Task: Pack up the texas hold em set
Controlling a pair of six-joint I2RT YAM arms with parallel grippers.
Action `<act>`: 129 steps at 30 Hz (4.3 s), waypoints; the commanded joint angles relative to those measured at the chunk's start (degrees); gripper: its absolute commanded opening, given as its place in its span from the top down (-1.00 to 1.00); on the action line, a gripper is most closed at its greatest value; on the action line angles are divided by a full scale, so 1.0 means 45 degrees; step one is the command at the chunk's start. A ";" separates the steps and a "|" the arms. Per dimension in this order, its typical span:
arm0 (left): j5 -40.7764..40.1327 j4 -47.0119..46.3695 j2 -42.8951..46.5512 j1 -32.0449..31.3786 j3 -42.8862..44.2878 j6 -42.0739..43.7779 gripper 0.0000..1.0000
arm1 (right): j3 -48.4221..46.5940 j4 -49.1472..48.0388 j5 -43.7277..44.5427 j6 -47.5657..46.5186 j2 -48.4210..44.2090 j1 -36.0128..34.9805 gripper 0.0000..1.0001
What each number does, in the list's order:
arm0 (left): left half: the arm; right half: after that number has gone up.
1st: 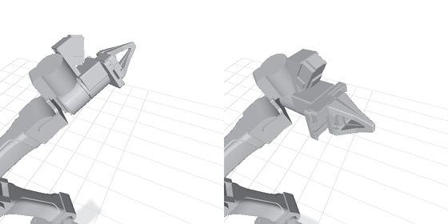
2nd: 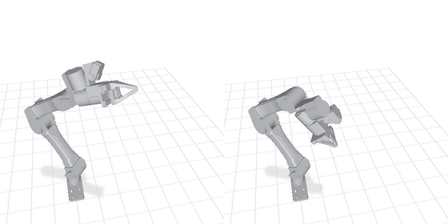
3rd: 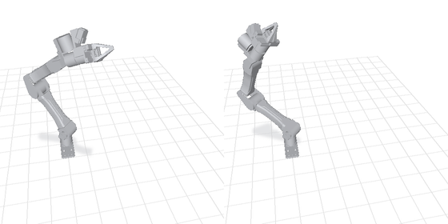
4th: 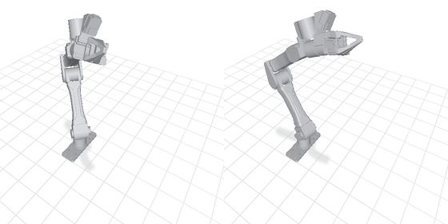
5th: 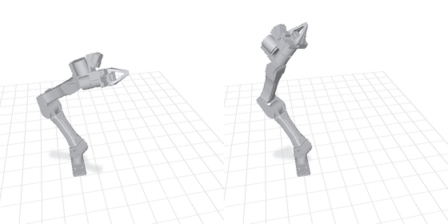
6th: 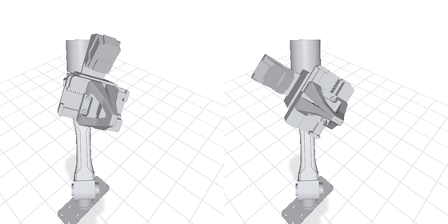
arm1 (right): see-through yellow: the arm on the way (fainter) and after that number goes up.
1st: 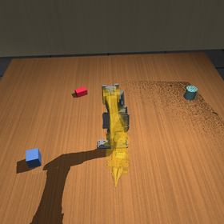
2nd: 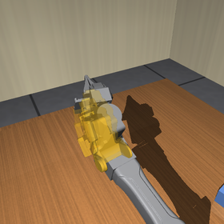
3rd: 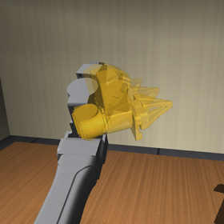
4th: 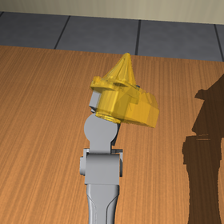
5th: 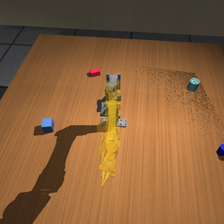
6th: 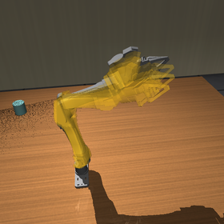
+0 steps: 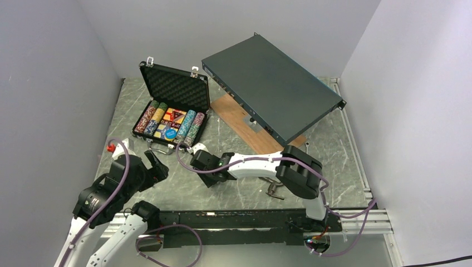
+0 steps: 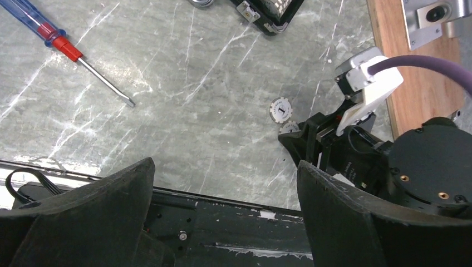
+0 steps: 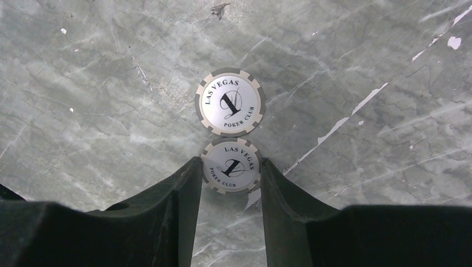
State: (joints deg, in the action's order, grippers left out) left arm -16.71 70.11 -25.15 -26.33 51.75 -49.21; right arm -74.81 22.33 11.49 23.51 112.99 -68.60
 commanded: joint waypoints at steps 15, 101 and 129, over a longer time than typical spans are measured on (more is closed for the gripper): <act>0.3508 -0.3192 -0.1356 0.0052 -0.2510 0.0072 -0.99 | 0.2901 -0.2233 0.0693 -0.0465 -0.2993 0.0554 0.27; 0.8778 -0.8074 -0.8281 0.1114 -0.3262 0.1613 1.00 | 0.5843 -0.3212 -0.0289 -0.0380 -0.8238 0.0644 -0.47; 0.7909 -0.8914 -1.4579 0.6610 0.1999 -0.0214 1.00 | 0.7159 -0.2900 -0.0284 0.0464 -1.0219 0.0600 -0.49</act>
State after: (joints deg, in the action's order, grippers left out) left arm 17.19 35.62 -92.09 3.36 60.99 -50.33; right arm -43.22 10.68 10.37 24.56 67.99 -65.82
